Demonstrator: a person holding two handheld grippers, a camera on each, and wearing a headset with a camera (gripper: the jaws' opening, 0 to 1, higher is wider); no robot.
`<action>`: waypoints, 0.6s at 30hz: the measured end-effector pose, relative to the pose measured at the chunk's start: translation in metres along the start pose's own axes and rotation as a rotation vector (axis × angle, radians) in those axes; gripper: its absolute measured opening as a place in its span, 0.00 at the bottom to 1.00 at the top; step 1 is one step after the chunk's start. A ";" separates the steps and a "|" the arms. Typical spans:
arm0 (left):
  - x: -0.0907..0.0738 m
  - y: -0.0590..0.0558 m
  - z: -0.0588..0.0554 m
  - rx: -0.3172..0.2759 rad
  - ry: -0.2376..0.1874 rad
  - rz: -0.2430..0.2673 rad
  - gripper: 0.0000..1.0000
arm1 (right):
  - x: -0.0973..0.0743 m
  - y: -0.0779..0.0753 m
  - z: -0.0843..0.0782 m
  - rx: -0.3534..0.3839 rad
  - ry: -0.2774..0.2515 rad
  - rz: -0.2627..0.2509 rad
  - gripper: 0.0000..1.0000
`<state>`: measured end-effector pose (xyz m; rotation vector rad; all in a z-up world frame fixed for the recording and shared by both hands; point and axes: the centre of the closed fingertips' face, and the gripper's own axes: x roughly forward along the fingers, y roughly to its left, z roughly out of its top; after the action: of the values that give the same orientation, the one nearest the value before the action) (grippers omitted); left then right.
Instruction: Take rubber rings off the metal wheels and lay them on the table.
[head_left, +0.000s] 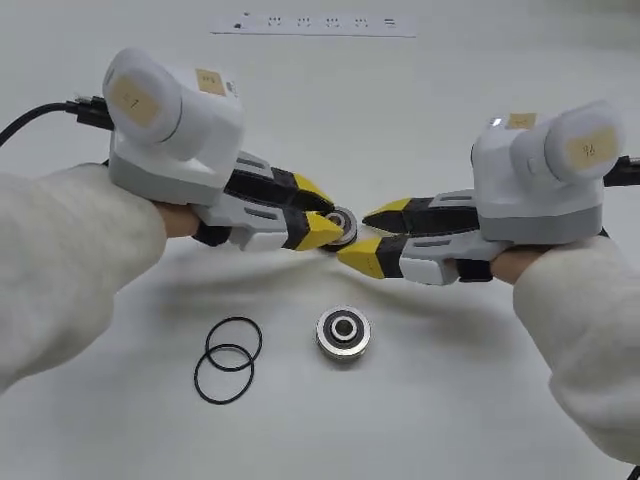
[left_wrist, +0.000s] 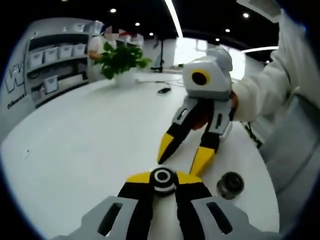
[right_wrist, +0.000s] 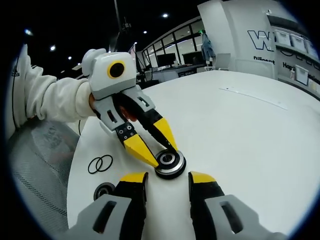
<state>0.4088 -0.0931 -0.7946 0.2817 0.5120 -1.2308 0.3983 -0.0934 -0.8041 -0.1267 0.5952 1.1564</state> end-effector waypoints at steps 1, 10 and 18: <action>0.001 0.001 0.003 0.033 -0.016 0.007 0.16 | 0.001 0.000 0.000 -0.006 -0.002 -0.002 0.29; 0.000 -0.003 0.001 0.032 -0.012 0.000 0.14 | 0.007 0.003 0.003 -0.084 0.003 0.002 0.24; -0.003 -0.016 -0.002 0.022 -0.017 -0.005 0.14 | 0.000 0.013 -0.005 -0.132 0.030 0.014 0.19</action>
<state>0.3924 -0.0947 -0.7937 0.2892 0.4851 -1.2435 0.3846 -0.0895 -0.8059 -0.2532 0.5464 1.2094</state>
